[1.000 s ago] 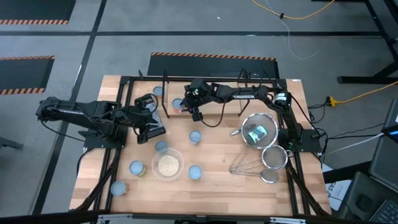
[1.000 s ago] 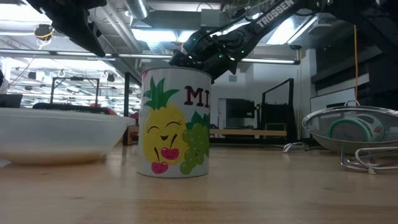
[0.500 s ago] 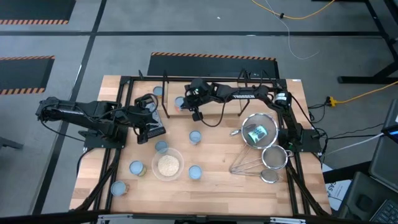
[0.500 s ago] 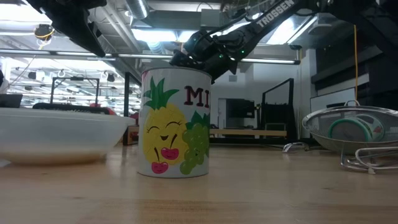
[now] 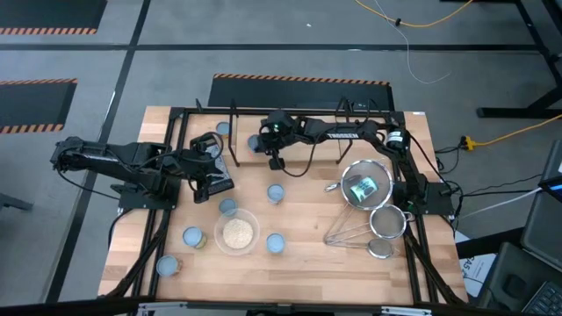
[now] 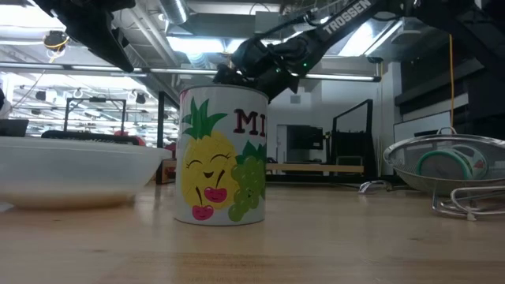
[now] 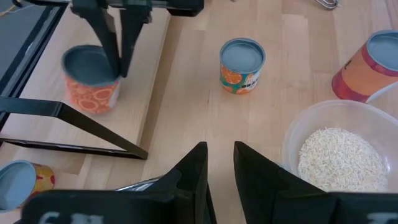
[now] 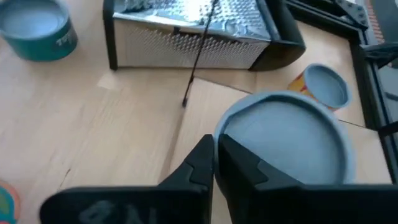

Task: Pick and place cans onto a shelf
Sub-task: Put the orange spaghetti sauce can on the shelf

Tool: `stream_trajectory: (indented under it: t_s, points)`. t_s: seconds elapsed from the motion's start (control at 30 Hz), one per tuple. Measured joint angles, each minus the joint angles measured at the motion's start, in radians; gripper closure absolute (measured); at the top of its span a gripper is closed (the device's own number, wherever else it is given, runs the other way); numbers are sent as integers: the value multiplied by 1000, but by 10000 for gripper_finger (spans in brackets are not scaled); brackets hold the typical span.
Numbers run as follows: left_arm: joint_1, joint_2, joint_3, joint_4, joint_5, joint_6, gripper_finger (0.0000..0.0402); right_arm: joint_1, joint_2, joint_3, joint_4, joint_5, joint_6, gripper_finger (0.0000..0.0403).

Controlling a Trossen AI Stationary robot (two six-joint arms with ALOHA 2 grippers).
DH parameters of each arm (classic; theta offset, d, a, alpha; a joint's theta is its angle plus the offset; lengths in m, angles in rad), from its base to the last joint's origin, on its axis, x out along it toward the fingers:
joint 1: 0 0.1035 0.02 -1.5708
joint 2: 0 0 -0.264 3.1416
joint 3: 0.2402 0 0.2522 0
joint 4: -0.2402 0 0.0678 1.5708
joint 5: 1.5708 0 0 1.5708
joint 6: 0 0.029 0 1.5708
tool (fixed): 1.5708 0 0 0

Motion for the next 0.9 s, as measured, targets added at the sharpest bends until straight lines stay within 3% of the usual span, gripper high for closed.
stream_trajectory:
  t_s: [0.5, 0.9]
  points:
    - [0, 0, 0, 0, 0, 0, 331, 2, -2, 59, -37, -2, 271, 376]
    - [0, 0, 0, 0, 0, 0, 331, 15, -3, 60, -63, 11, 374, 376]
